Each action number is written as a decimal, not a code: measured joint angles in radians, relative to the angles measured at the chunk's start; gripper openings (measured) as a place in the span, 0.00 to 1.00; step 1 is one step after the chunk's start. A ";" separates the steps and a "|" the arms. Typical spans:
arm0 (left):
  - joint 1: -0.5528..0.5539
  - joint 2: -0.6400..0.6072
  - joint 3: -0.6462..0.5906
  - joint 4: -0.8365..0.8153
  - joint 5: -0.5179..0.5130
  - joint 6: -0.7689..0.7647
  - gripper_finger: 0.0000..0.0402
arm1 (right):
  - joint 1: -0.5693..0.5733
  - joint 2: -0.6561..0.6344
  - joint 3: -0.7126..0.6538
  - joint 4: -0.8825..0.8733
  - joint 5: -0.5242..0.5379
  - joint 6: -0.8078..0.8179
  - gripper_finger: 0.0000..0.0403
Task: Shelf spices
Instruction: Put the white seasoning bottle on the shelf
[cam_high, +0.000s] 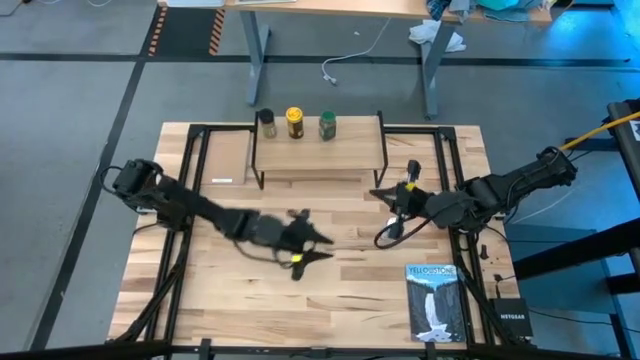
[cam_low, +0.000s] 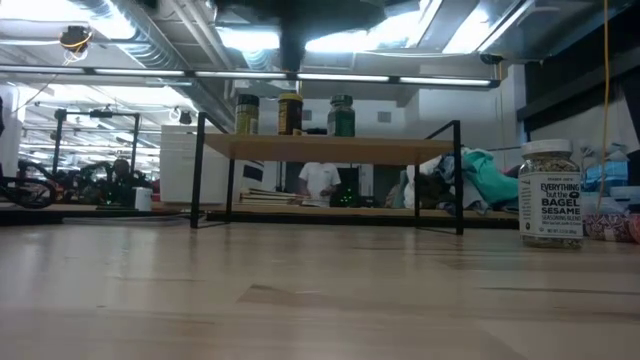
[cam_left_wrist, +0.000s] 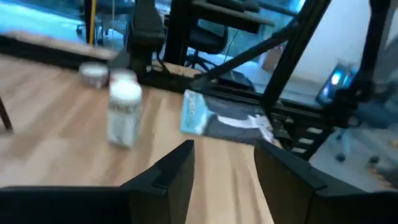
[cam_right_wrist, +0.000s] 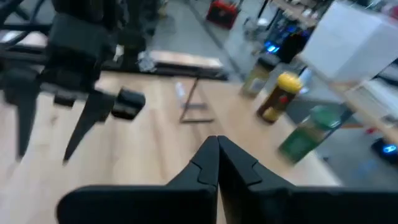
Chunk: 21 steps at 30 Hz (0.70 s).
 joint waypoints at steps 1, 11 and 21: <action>-0.028 0.000 -0.040 0.051 -0.044 -0.037 0.39 | 0.024 0.003 -0.001 -0.017 0.006 0.028 0.01; -0.356 0.000 -0.147 0.231 -0.641 -0.084 0.34 | 0.173 0.021 0.033 -0.182 -0.043 0.290 0.00; -0.459 0.042 -0.146 0.216 -0.809 -0.107 0.33 | 0.169 0.052 0.071 -0.676 -0.145 0.773 0.00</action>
